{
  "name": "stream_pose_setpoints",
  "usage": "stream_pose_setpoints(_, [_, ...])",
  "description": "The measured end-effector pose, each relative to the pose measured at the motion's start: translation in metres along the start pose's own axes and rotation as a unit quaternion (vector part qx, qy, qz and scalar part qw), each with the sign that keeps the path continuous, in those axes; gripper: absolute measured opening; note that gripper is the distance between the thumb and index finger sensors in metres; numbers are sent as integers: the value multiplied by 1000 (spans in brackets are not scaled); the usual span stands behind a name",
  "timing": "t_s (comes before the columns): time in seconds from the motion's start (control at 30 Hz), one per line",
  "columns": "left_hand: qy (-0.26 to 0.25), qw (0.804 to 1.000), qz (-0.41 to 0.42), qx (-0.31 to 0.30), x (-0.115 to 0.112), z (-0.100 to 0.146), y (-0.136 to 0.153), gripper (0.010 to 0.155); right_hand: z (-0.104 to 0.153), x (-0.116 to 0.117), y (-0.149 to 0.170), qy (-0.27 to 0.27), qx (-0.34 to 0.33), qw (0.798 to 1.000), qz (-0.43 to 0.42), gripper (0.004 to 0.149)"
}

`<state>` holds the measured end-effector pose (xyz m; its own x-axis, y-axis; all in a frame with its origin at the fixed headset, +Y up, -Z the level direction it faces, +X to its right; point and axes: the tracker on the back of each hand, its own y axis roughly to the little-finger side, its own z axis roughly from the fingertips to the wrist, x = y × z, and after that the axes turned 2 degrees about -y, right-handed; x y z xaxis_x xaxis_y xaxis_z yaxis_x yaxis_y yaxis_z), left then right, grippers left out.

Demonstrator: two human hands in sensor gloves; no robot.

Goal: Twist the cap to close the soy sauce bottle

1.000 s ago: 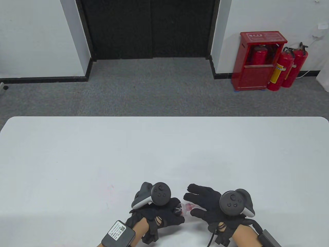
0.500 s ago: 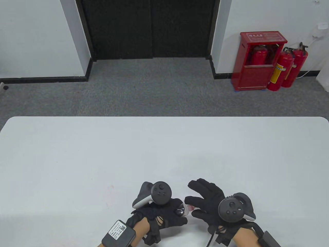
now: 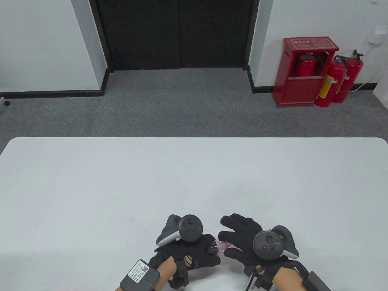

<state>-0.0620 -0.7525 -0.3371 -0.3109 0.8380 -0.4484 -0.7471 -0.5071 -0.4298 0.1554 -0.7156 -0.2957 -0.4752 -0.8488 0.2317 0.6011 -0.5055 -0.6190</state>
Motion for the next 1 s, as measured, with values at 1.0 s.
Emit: stream_pose_setpoints(1.0, [4, 1000, 4, -5, 1, 1, -2, 53, 1, -3, -18, 17, -58, 995, 77, 67])
